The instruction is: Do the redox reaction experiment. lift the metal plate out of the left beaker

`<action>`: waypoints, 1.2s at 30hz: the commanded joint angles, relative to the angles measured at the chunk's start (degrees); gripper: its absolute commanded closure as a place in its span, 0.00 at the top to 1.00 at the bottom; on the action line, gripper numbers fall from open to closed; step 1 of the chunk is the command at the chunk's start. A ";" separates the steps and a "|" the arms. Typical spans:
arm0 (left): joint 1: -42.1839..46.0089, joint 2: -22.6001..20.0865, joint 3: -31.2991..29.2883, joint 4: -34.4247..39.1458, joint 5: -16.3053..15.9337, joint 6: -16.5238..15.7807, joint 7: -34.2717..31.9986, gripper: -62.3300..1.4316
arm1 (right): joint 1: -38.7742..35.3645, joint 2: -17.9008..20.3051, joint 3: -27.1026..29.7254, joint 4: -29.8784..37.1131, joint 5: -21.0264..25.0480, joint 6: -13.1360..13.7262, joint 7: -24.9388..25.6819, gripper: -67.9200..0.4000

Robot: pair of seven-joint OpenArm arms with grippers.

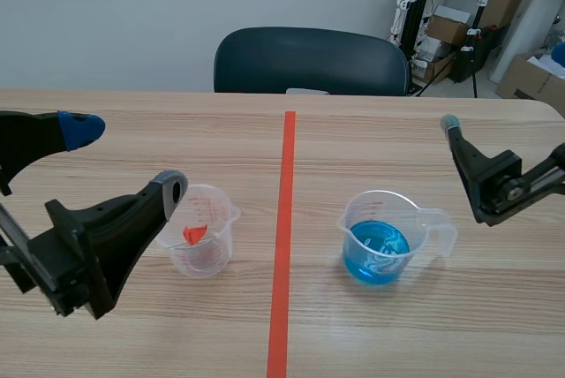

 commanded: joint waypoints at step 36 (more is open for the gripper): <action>14.64 -0.20 -0.04 -3.82 9.81 0.35 -11.61 1.00 | 0.48 0.92 0.79 1.27 0.57 2.62 0.83 1.00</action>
